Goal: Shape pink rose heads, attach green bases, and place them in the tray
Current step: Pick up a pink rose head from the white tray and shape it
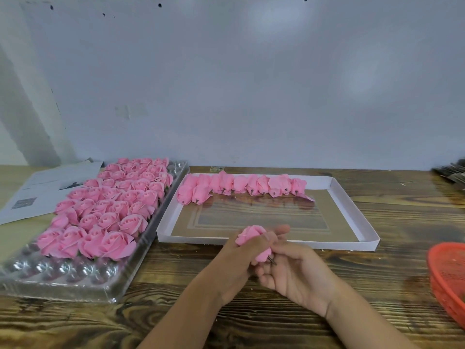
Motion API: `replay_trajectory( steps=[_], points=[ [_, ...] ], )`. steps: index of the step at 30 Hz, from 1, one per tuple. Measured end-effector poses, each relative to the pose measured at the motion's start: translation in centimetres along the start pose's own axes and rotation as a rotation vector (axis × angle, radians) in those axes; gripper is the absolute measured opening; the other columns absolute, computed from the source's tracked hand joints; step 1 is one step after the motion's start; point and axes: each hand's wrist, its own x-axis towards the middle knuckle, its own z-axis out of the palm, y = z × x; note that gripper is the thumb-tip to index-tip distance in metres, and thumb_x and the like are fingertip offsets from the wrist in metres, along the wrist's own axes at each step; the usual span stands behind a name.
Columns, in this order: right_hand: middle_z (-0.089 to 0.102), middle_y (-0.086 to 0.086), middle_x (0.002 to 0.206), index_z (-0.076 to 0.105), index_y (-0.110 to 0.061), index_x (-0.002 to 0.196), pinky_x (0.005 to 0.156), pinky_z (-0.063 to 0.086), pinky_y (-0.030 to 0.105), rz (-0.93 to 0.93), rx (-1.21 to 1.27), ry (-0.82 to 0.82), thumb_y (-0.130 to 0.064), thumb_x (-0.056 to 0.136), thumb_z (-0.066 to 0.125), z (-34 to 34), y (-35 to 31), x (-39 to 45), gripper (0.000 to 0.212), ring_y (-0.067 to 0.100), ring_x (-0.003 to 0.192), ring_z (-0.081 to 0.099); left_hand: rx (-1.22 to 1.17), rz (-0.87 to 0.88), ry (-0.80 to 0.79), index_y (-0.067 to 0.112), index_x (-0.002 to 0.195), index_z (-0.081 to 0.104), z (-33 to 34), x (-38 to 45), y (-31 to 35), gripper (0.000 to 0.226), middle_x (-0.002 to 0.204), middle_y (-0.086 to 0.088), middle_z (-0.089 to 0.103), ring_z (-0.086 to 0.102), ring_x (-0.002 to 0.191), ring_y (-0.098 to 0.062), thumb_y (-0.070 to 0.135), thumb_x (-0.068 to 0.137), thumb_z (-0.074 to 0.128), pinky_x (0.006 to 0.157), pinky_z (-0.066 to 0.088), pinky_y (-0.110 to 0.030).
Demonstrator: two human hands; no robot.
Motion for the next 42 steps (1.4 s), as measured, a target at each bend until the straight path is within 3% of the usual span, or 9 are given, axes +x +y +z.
replay_trajectory(
  steps=[4, 9, 23, 27, 30, 32, 35, 38, 42],
  points=[
    [0.068, 0.015, 0.093, 0.076, -0.013, 0.106, 0.072, 0.057, 0.029, -0.157, -0.189, 0.121, -0.032, 0.087, 0.065, 0.0, 0.8, 0.6, 0.029, 0.022, 0.08, 0.067, -0.105, 0.036, 0.102, 0.026, 0.121, 0.074, 0.3, 0.4, -0.5, 0.037, 0.123, -0.004, 0.072, 0.067, 0.116, -0.021, 0.045, 0.091, 0.063, 0.096, 0.055, -0.034],
    [0.07, -0.023, 0.102, 0.057, -0.047, 0.113, 0.075, 0.051, 0.01, -0.566, -1.109, 0.447, -0.038, 0.079, 0.075, 0.5, 2.6, 0.2, 0.039, 0.001, 0.092, 0.069, -0.287, 0.046, 0.21, 0.02, 0.112, 0.078, 0.7, 0.9, -0.9, 0.033, 0.103, -0.007, 0.076, 0.073, 0.097, -0.018, 0.04, 0.087, 0.068, 0.081, 0.057, -0.028],
    [0.072, -0.017, 0.092, 0.069, -0.046, 0.097, 0.072, 0.052, 0.012, -0.717, -1.032, 0.551, -0.013, 0.083, 0.079, 0.5, 3.2, 0.5, 0.037, 0.006, 0.085, 0.07, -0.483, 0.006, 0.263, 0.012, 0.105, 0.08, 1.4, 1.4, -1.7, 0.037, 0.113, -0.01, 0.074, 0.073, 0.096, -0.021, 0.037, 0.079, 0.073, 0.086, 0.059, -0.036],
    [0.074, 0.003, 0.08, 0.074, -0.02, 0.093, 0.07, 0.055, 0.025, -0.549, -0.761, 0.454, -0.02, 0.087, 0.074, 0.7, 2.6, 0.8, 0.006, 0.016, 0.073, 0.069, -0.355, 0.046, 0.248, 0.019, 0.101, 0.081, 1.2, 1.1, -1.3, 0.038, 0.108, -0.004, 0.076, 0.071, 0.083, -0.018, 0.05, 0.08, 0.074, 0.076, 0.056, -0.032],
    [0.066, 0.014, 0.073, 0.074, -0.003, 0.087, 0.061, 0.054, 0.024, -0.311, -0.386, 0.293, -0.034, 0.081, 0.071, 0.6, 2.1, 0.6, 0.032, 0.018, 0.065, 0.062, -0.276, 0.034, 0.241, 0.019, 0.102, 0.08, 1.0, 0.9, -1.1, 0.051, 0.103, -0.001, 0.076, 0.066, 0.07, -0.013, 0.06, 0.072, 0.075, 0.058, 0.051, -0.025],
    [0.065, 0.016, 0.076, 0.074, -0.002, 0.089, 0.062, 0.055, 0.023, -0.236, -0.273, 0.24, -0.034, 0.082, 0.071, 0.4, 1.8, 0.4, 0.032, 0.017, 0.066, 0.062, -0.255, 0.02, 0.254, 0.021, 0.099, 0.081, 0.9, 0.8, -1.0, 0.047, 0.109, -0.003, 0.076, 0.072, 0.089, -0.015, 0.061, 0.077, 0.074, 0.073, 0.058, -0.028],
    [0.072, 0.007, 0.081, 0.075, -0.015, 0.093, 0.069, 0.057, 0.025, -0.335, -0.535, 0.339, -0.038, 0.081, 0.075, 0.4, 2.1, 0.6, 0.026, 0.018, 0.075, 0.067, -0.325, 0.003, 0.306, 0.019, 0.091, 0.08, 1.2, 0.8, -0.7, 0.038, 0.111, -0.004, 0.076, 0.072, 0.093, -0.017, 0.053, 0.08, 0.067, 0.079, 0.058, -0.032],
    [0.071, -0.014, 0.098, 0.063, -0.043, 0.106, 0.076, 0.054, 0.015, -0.572, -1.043, 0.469, -0.041, 0.076, 0.079, 0.2, 2.9, 0.5, 0.034, 0.007, 0.088, 0.069, -0.496, -0.035, 0.383, 0.002, 0.117, 0.064, 1.5, 0.9, -0.4, 0.057, 0.126, -0.013, 0.071, 0.07, 0.105, -0.029, 0.046, 0.081, 0.064, 0.087, 0.058, -0.041],
    [0.067, -0.027, 0.108, 0.057, -0.058, 0.114, 0.077, 0.049, 0.007, -0.734, -1.203, 0.468, -0.039, 0.078, 0.074, 0.2, 3.4, 0.5, 0.044, -0.002, 0.096, 0.068, -0.586, -0.078, 0.364, 0.0, 0.142, 0.05, 2.0, 0.7, -0.3, 0.075, 0.134, -0.017, 0.065, 0.059, 0.128, -0.037, 0.045, 0.083, 0.062, 0.091, 0.057, -0.044]
  ],
)
